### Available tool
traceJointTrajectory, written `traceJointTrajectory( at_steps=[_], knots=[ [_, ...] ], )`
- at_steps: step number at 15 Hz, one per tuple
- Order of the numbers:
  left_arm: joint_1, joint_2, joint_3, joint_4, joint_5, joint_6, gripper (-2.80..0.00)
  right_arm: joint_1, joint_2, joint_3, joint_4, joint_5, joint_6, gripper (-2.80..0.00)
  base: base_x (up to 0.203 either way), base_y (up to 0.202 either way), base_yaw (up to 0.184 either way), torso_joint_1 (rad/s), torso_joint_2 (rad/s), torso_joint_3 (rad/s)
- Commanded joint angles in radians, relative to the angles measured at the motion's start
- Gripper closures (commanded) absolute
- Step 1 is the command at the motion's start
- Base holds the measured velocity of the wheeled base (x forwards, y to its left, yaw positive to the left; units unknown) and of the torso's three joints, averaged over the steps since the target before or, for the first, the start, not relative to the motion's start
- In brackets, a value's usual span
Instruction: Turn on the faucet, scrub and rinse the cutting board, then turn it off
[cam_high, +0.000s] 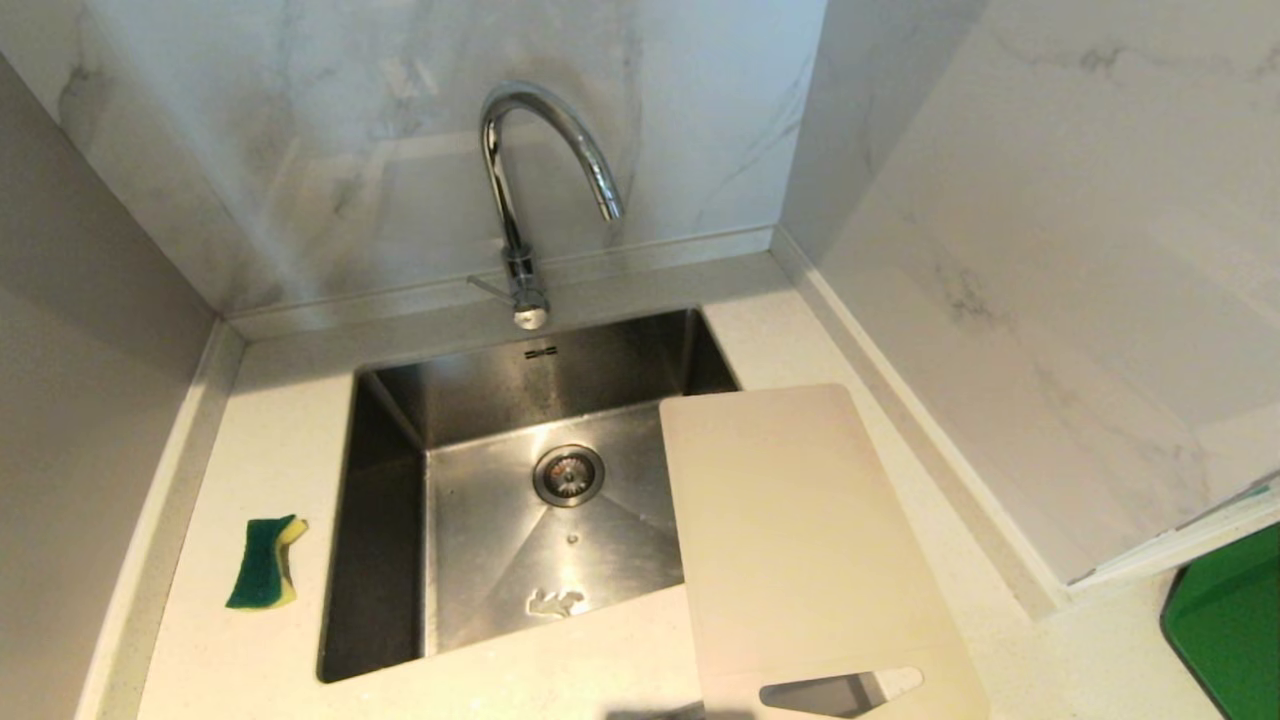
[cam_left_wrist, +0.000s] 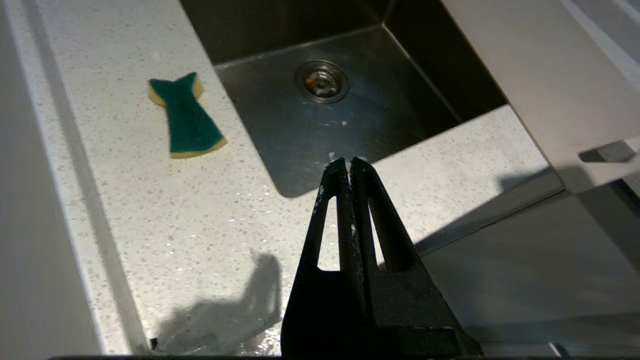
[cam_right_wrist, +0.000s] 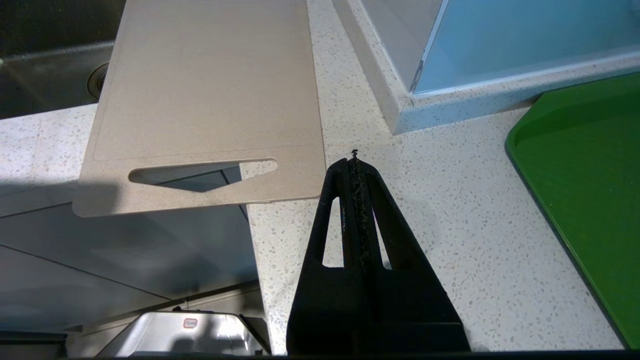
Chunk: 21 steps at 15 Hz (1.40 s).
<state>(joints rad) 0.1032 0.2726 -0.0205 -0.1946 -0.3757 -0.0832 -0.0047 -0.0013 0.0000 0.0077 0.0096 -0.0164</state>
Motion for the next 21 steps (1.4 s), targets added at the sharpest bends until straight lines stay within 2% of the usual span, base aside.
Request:
traceJointTrajectory(
  at_steps=[1,3,7,10,12,14,15,19,21],
  knots=[
    [-0.09,0.007,-0.003,0.011,0.02,0.001,0.0,0.0,0.001,0.0,0.0,0.001,0.0,0.0,0.0,0.0,0.0,0.0,0.0,0.0],
    [-0.154,-0.003,0.0,0.028,0.091,0.002,0.0,0.0,0.001,0.0,0.0,0.001,0.0,0.0,0.0,0.0,0.0,0.0,0.0,0.0],
    [-0.129,-0.075,0.022,0.037,0.106,-0.002,0.0,0.0,0.001,0.0,0.0,0.0,0.0,0.0,0.0,0.0,0.0,0.0,0.0,0.0],
    [-0.112,-0.183,0.008,0.11,0.139,0.014,0.0,0.0,0.001,0.0,0.0,0.001,0.0,0.0,0.0,0.0,0.0,0.0,0.0,0.0],
    [-0.108,-0.232,0.006,0.121,0.19,0.063,0.0,0.0,0.001,0.0,0.0,0.0,0.0,0.0,0.0,0.0,0.0,0.0,0.0,0.0],
    [-0.107,-0.272,0.018,0.128,0.298,0.177,0.0,0.0,0.001,0.0,0.0,0.0,0.0,0.0,0.0,0.0,0.0,0.0,0.0,0.0],
    [-0.106,-0.274,0.022,0.126,0.327,0.201,0.0,0.0,0.001,0.0,0.0,0.0,0.0,0.0,0.0,0.0,0.0,0.0,0.0,0.0],
    [-0.106,-0.274,0.022,0.188,0.334,0.188,0.0,0.0,0.001,0.0,0.0,0.0,0.0,0.0,0.0,0.0,0.0,0.0,0.0,0.0],
    [-0.106,-0.274,0.022,0.215,0.345,0.149,0.0,0.0,0.001,0.0,0.0,0.0,0.0,0.0,0.0,0.0,0.0,0.0,0.0,0.0]
  ],
)
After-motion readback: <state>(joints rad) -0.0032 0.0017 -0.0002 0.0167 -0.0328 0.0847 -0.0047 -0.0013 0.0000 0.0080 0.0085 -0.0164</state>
